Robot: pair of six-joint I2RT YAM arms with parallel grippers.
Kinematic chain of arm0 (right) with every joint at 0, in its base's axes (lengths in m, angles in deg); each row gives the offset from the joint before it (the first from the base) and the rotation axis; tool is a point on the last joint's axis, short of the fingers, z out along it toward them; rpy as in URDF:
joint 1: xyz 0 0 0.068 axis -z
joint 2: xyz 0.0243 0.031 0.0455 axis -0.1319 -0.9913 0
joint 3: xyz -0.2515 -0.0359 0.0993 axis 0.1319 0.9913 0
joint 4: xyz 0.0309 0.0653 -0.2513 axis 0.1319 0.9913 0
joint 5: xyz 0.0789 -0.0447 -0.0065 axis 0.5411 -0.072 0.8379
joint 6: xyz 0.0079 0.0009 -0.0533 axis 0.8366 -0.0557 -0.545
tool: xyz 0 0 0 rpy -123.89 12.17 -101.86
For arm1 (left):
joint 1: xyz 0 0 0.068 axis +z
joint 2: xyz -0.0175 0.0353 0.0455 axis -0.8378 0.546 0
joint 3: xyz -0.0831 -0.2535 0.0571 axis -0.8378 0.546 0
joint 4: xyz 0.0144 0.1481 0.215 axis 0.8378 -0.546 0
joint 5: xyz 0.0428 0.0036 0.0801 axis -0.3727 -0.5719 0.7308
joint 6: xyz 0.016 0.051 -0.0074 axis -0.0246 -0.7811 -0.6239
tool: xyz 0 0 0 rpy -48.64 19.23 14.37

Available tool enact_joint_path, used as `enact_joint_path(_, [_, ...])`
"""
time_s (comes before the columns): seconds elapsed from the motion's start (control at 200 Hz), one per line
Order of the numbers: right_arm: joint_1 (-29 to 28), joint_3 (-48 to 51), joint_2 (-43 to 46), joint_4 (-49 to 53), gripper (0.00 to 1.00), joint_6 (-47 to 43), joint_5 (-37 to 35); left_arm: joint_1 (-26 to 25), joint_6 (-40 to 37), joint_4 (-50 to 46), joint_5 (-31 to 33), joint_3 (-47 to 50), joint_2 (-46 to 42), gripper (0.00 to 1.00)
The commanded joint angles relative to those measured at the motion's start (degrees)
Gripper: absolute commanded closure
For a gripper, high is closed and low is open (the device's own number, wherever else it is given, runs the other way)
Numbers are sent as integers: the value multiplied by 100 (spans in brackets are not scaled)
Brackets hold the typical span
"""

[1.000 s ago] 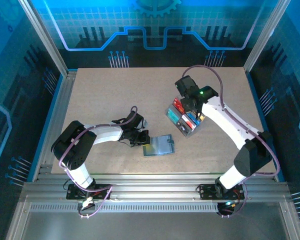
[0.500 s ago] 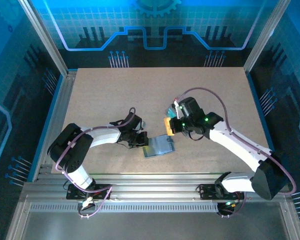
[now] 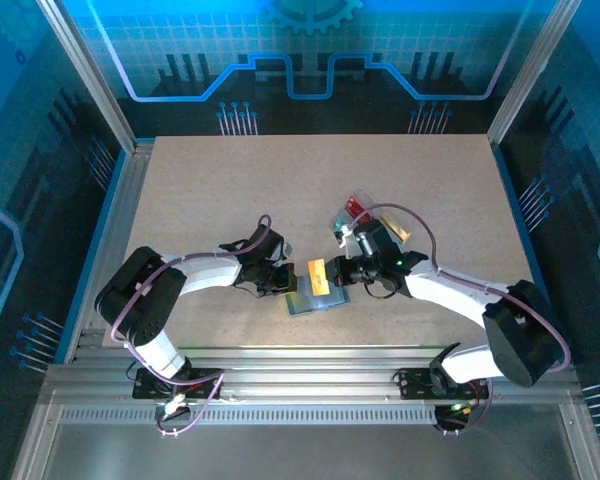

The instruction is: Put the credit cards into the card holder

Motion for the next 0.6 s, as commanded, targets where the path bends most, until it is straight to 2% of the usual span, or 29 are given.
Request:
enact_joint_path(0.0, [11, 172, -209, -713, 100, 231, 272, -22, -144, -188, -11, 30, -40, 100])
enact_joint_path(0.595, [170, 318, -585, -791, 100, 34, 143, -16, -144, -214, 30, 65, -30, 100])
